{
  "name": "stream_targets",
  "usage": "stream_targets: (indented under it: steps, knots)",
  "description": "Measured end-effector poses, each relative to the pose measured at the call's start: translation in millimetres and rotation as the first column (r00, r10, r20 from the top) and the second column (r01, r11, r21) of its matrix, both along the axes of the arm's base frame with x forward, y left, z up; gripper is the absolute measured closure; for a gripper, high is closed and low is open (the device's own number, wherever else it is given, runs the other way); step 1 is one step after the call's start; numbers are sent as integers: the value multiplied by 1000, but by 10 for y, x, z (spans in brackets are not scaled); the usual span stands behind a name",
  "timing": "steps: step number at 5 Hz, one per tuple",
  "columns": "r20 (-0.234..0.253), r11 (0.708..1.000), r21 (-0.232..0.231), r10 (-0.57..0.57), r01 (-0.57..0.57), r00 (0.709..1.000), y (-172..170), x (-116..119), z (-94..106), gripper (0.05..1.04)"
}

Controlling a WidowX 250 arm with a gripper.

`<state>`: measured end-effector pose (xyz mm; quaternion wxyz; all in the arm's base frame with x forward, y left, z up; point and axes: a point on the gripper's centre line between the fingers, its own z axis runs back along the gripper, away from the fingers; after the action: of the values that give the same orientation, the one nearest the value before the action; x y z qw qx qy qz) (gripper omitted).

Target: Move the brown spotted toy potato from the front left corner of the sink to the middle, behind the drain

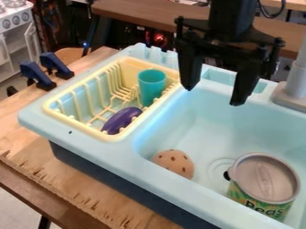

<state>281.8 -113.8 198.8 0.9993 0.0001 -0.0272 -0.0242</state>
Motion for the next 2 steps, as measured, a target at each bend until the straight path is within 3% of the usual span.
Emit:
stream_targets:
  steps: [2]
  knots:
    - [-32, 999, 9, -36, 36, 999, 76, -97, -249, 81]
